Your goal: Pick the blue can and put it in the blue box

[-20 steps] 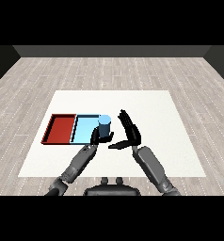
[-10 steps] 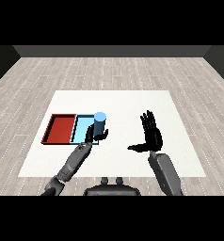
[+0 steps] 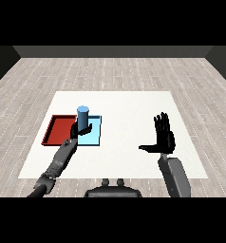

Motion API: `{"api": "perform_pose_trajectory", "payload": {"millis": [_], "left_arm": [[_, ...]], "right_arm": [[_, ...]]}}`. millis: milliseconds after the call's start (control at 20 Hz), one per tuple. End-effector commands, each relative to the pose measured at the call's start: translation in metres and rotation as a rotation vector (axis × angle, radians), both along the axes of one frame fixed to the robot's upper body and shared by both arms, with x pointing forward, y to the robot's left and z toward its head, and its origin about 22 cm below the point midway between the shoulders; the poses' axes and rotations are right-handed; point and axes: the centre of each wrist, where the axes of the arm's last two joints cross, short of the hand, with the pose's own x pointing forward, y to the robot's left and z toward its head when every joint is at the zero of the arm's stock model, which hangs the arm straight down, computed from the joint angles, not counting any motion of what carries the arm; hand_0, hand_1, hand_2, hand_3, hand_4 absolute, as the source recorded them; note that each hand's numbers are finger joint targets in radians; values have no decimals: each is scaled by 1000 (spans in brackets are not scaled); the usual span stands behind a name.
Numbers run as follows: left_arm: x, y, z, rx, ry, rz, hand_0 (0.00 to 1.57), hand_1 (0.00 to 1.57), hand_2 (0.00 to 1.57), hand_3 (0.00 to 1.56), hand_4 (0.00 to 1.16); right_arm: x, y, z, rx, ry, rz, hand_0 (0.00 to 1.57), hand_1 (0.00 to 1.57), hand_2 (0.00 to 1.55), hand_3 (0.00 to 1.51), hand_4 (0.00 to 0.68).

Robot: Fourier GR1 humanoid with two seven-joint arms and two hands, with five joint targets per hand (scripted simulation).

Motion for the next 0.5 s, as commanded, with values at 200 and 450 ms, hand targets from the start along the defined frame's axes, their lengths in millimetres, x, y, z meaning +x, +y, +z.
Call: {"api": "perform_pose_trajectory", "payload": {"millis": [200, 450], "left_arm": [[10, 43, -21, 94, 195, 114, 1571, 1571, 1571, 1494, 1054], [20, 33, -18, 183, 356, 186, 1571, 1571, 1536, 1413, 966]], "right_arm": [[18, -1, -4, -8, 23, -40, 0, 0, 0, 0, 0], [26, 0, -16, 26, 64, -58, 0, 0, 0, 0, 0]]}}
